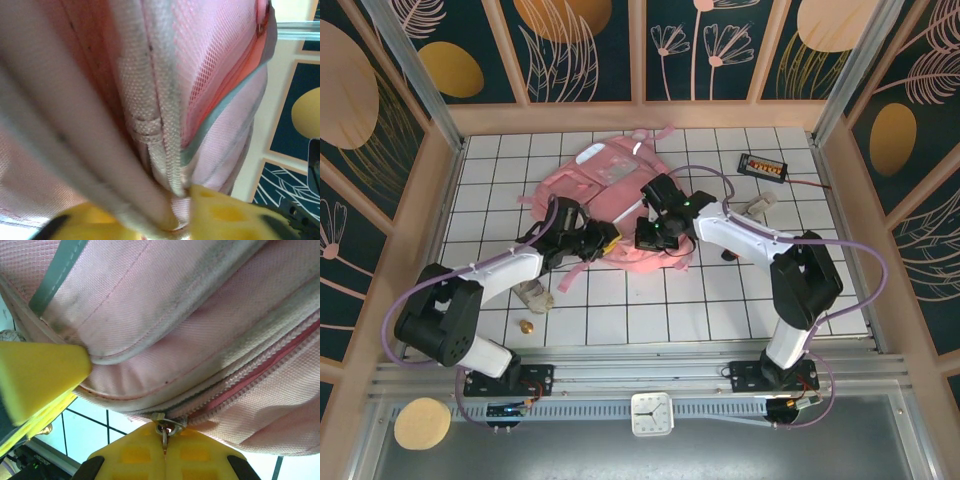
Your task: Pack the student bag
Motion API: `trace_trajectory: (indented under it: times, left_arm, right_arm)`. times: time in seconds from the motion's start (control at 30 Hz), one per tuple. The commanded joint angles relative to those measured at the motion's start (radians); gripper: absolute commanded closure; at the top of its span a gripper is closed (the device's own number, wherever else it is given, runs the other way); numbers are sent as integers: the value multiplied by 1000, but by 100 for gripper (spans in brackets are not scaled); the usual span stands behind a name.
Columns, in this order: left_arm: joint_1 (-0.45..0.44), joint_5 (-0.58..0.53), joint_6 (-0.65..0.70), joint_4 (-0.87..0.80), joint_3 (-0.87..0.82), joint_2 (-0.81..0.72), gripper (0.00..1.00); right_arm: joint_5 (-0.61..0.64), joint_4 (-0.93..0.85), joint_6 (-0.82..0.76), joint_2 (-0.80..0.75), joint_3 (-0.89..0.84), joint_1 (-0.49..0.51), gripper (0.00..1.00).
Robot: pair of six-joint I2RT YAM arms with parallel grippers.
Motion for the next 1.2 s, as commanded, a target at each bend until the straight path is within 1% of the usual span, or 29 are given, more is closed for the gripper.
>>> trace_trajectory:
  times: [0.0,0.07,0.17,0.23,0.3,0.37,0.43,0.53,0.57,0.73,0.83,0.87,0.9,0.97,1.07,1.17]
  left_arm:
    - [0,-75,15,-3,72,23,100]
    - [0,-55,138,-107,144,41,100]
    - [-1,-8,358,-273,255,69,100]
    - [-1,-46,553,-424,319,66,100]
    - [-1,-83,760,-549,342,52,100]
    - [-1,-150,887,-648,334,34,100]
    - [0,-148,975,-692,306,10,100]
    - [0,-182,1049,-739,277,-19,100]
    - [0,-209,1055,-742,267,-31,100]
    - [12,-213,1092,-745,270,-41,100]
    - [19,-248,1122,-758,279,-40,100]
    - [26,-266,1132,-766,282,-39,100]
    - [38,-280,1133,-770,283,-39,100]
    - [64,-273,1126,-763,283,-45,100]
    - [96,-301,1113,-730,294,-52,100]
    - [125,-305,1130,-714,329,-34,100]
  right_arm:
    - [-38,-9,-29,5,27,14,100]
    - [-16,-51,-73,15,36,-3,100]
    - [13,-172,-199,68,91,-44,100]
    - [64,-244,-283,101,127,-61,100]
    - [110,-287,-349,119,151,-80,100]
    - [128,-291,-390,125,151,-101,100]
    - [137,-285,-422,133,150,-127,100]
    - [157,-280,-478,153,165,-158,100]
    - [186,-287,-497,164,182,-165,100]
    - [271,-314,-594,217,261,-189,100]
    - [330,-311,-628,248,303,-189,100]
    - [350,-324,-630,261,325,-221,100]
    - [347,-340,-627,269,350,-228,100]
    - [301,-350,-618,263,370,-233,100]
    - [244,-349,-606,214,348,-226,100]
    - [263,-341,-611,152,295,-218,100]
